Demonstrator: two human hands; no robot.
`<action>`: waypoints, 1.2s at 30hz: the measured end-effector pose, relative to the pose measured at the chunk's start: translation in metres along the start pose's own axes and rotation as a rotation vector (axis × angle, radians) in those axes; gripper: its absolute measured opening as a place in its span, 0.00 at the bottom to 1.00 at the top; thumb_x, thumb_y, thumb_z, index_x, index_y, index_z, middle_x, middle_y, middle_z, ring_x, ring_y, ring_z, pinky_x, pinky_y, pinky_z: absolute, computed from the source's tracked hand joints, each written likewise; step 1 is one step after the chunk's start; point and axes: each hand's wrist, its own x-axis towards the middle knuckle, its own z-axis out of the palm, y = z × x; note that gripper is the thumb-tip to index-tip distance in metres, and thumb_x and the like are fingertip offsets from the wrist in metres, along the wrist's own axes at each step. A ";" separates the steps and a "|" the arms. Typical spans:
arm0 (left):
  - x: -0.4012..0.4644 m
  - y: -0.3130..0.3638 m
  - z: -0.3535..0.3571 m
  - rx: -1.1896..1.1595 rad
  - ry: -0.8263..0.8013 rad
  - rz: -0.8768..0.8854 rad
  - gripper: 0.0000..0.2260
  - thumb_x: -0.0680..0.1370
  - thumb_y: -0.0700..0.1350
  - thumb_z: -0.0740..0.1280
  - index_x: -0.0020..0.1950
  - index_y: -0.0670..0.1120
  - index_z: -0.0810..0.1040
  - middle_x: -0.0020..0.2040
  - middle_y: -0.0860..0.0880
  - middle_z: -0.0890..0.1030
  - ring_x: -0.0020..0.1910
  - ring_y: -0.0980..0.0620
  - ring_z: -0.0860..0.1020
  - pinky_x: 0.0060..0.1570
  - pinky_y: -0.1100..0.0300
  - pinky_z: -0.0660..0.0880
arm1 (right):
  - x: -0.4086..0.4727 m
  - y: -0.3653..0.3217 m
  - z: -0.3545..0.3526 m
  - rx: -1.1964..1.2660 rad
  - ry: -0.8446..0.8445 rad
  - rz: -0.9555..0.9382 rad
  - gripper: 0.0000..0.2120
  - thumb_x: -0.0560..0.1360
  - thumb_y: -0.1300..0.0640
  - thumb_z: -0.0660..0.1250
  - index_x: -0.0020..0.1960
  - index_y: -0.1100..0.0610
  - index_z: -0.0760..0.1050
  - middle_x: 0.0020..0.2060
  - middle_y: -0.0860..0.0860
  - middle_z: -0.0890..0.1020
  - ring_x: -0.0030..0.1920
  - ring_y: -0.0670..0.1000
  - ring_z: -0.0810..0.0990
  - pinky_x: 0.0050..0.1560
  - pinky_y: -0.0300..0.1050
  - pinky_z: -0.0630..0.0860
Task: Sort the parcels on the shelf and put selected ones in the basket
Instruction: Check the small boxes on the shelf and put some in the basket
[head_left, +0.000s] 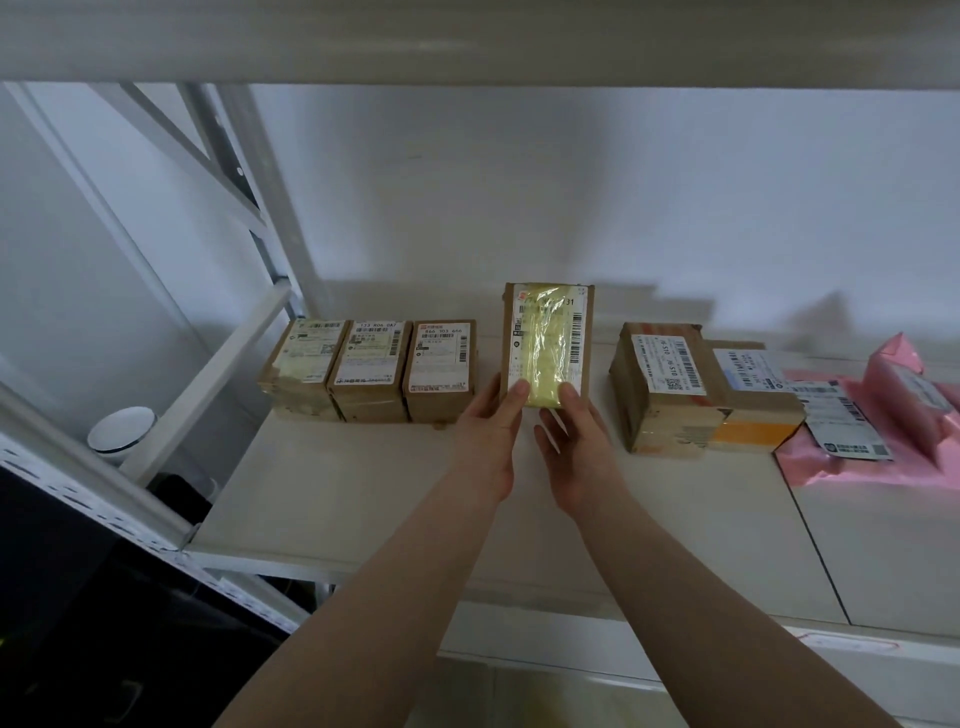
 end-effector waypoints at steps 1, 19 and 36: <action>0.001 0.000 -0.001 0.001 0.004 -0.007 0.14 0.77 0.40 0.68 0.63 0.45 0.79 0.53 0.51 0.85 0.53 0.59 0.82 0.53 0.68 0.74 | 0.001 0.001 0.000 -0.002 0.000 0.003 0.23 0.74 0.51 0.72 0.68 0.53 0.74 0.61 0.51 0.83 0.62 0.49 0.79 0.58 0.45 0.73; 0.034 -0.011 -0.007 0.065 0.379 -0.318 0.13 0.71 0.54 0.75 0.46 0.45 0.80 0.43 0.47 0.80 0.44 0.50 0.79 0.52 0.58 0.77 | 0.039 0.018 0.011 -0.231 0.188 0.048 0.30 0.70 0.44 0.75 0.67 0.56 0.73 0.59 0.54 0.82 0.58 0.54 0.81 0.64 0.54 0.75; 0.046 -0.002 -0.009 0.108 0.440 -0.327 0.15 0.74 0.53 0.72 0.37 0.46 0.73 0.35 0.48 0.75 0.35 0.51 0.75 0.53 0.53 0.77 | 0.040 0.012 0.039 -0.674 0.350 0.043 0.43 0.56 0.22 0.61 0.59 0.50 0.79 0.57 0.56 0.78 0.56 0.58 0.77 0.59 0.57 0.77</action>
